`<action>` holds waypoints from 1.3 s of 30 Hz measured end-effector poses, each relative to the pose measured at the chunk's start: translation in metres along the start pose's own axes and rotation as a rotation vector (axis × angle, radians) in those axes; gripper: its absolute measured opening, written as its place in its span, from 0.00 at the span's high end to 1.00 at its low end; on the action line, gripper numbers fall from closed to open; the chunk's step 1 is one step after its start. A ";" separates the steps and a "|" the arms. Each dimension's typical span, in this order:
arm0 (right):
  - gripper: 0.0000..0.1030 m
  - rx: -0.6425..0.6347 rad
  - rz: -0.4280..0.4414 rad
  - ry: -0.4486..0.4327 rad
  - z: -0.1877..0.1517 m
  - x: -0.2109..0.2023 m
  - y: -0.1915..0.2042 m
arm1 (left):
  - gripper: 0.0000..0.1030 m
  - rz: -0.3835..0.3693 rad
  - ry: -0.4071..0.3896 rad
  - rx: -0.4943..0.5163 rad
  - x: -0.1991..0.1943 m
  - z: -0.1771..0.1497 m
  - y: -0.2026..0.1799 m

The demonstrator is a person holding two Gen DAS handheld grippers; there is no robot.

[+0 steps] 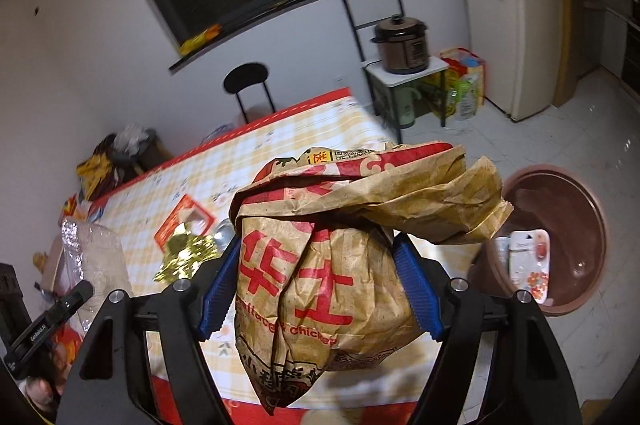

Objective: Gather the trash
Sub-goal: 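Carry the paper bag to the brown bin and release it with the right gripper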

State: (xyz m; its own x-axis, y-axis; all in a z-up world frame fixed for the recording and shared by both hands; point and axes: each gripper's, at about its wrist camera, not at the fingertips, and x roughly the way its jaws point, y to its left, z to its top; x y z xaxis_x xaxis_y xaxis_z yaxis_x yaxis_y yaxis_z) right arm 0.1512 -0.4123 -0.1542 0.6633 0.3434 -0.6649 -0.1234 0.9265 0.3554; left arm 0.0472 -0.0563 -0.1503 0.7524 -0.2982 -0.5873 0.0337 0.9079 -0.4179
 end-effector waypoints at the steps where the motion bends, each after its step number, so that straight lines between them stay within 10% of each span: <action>1: 0.29 0.013 -0.005 -0.006 0.001 -0.003 -0.009 | 0.89 0.002 0.001 0.008 0.003 0.000 -0.007; 22: 0.29 0.248 -0.188 -0.010 0.028 -0.011 -0.253 | 0.89 0.082 -0.006 0.026 0.043 -0.009 -0.109; 39: 0.18 0.241 -0.149 0.026 0.039 0.022 -0.270 | 0.89 0.164 -0.013 0.052 0.035 -0.022 -0.141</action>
State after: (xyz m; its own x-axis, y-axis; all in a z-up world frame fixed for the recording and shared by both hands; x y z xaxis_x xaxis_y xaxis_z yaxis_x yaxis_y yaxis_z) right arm 0.2277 -0.6607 -0.2388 0.6415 0.2130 -0.7370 0.1550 0.9049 0.3964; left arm 0.0542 -0.2013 -0.1267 0.7588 -0.1411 -0.6359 -0.0569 0.9582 -0.2805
